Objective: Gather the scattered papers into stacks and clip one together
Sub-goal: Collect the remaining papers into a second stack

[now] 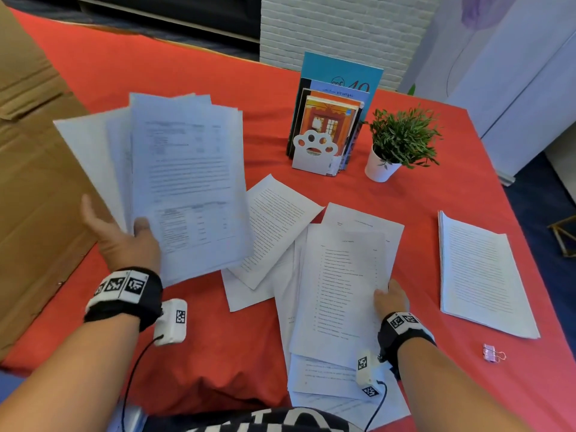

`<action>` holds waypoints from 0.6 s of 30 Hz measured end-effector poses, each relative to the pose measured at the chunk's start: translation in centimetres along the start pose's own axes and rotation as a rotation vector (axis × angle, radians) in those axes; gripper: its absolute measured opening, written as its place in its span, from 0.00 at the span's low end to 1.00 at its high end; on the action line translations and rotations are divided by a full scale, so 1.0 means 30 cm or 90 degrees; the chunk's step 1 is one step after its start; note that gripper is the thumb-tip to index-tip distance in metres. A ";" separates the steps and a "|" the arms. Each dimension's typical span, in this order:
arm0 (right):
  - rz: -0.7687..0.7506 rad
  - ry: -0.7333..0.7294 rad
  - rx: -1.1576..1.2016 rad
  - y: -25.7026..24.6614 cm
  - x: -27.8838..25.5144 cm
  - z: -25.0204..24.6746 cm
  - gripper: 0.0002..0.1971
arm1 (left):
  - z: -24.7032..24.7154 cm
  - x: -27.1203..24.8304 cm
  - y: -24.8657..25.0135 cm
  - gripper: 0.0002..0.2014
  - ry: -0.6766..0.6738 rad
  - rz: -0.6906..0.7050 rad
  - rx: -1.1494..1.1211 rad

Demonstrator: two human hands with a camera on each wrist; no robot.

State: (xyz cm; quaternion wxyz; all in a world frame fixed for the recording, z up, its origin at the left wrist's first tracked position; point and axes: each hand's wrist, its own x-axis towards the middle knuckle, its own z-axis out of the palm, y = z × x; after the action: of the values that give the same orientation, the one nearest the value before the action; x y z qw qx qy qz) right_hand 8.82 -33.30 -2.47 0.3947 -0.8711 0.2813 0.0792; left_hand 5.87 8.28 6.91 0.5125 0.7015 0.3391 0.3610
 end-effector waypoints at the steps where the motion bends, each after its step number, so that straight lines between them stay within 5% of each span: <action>1: -0.001 -0.003 0.003 -0.002 -0.006 0.000 0.03 | 0.031 0.017 -0.020 0.37 -0.023 -0.042 -0.017; 5: -0.001 -0.043 0.009 -0.004 -0.026 0.007 0.05 | 0.166 0.014 -0.135 0.21 -0.251 -0.141 0.229; 10: 0.011 -0.101 -0.067 0.008 -0.043 0.026 0.16 | 0.244 -0.007 -0.240 0.26 -0.445 -0.095 0.476; 14: 0.035 -0.189 -0.087 0.027 -0.056 0.022 0.18 | 0.260 0.003 -0.241 0.17 -0.503 -0.061 0.483; 18: 0.054 -0.241 -0.051 0.036 -0.058 0.009 0.19 | 0.249 0.005 -0.222 0.14 -0.455 -0.073 0.421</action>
State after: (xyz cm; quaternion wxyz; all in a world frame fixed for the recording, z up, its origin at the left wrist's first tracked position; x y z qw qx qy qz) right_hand 6.81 -32.92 -2.72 0.4019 -0.8431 0.2349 0.2692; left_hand 11.62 6.49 -1.09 0.3660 0.8867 0.2763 -0.0583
